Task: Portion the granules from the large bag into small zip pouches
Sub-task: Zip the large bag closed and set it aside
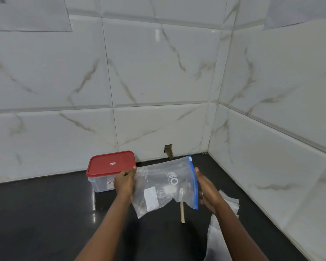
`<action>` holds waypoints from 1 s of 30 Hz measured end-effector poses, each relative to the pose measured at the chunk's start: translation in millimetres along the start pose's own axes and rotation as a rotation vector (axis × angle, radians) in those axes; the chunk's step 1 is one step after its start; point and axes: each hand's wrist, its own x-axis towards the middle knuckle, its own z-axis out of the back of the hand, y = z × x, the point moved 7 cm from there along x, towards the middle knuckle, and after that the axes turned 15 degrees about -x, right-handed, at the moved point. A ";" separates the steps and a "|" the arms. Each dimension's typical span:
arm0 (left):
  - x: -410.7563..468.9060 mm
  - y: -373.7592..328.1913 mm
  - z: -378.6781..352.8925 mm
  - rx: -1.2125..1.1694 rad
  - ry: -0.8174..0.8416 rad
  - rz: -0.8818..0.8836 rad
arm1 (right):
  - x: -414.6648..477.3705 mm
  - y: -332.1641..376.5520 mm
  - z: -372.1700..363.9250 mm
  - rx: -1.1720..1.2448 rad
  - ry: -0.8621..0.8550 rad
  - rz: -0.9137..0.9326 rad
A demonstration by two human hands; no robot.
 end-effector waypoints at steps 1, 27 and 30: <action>3.5 6.9 3.0 0.018 0.000 0.026 | -3.6 -10.7 -5.5 -0.010 0.093 -0.070; -33.8 74.8 55.4 0.227 0.176 0.593 | 16.3 -51.6 6.4 -0.416 -0.266 -0.184; -47.0 76.3 59.6 0.354 0.307 0.678 | 15.7 -42.6 3.7 -0.503 -0.240 -0.129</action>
